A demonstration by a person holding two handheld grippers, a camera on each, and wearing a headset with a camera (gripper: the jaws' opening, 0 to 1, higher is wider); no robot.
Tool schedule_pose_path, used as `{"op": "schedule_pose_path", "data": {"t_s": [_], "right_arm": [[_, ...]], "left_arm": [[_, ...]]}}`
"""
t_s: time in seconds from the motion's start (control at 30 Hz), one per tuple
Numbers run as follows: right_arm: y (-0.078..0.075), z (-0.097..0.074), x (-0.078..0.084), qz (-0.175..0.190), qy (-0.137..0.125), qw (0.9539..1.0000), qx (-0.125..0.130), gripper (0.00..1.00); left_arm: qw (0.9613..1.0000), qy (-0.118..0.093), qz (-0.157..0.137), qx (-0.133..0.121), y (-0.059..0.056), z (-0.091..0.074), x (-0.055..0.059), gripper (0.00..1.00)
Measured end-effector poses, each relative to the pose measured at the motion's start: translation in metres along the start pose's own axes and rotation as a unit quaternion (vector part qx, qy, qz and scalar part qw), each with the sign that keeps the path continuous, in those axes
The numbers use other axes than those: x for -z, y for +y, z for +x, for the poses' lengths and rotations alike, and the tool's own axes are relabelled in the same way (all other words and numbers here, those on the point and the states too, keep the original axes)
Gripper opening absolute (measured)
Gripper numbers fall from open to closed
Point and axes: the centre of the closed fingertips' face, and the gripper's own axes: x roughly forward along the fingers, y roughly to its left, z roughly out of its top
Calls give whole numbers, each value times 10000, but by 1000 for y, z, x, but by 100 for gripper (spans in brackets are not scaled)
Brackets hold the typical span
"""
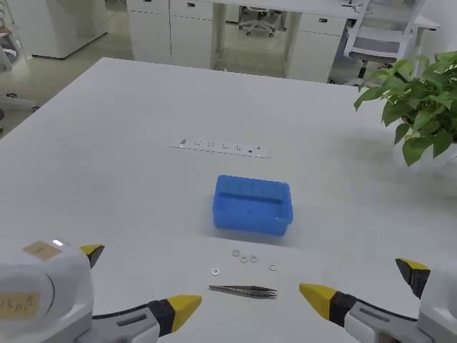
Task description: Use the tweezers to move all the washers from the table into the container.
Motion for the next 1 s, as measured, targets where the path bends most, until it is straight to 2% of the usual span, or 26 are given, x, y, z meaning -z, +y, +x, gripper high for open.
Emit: {"op": "schedule_pose_path", "data": {"t_s": [0.5, 0.8, 1.0], "right_arm": [[-1, 4, 2, 27, 72, 10000, -40, 99], [-3, 11, 6, 30, 170, 9998, -70, 99], [-2, 18, 12, 22, 282, 9995, -123, 99]], "left_arm": [[9999, 28, 137, 49, -2, 9, -5, 99], [9996, 154, 229, 97, -2, 19, -4, 97], [9992, 141, 360, 67, -2, 26, -5, 96]]}}
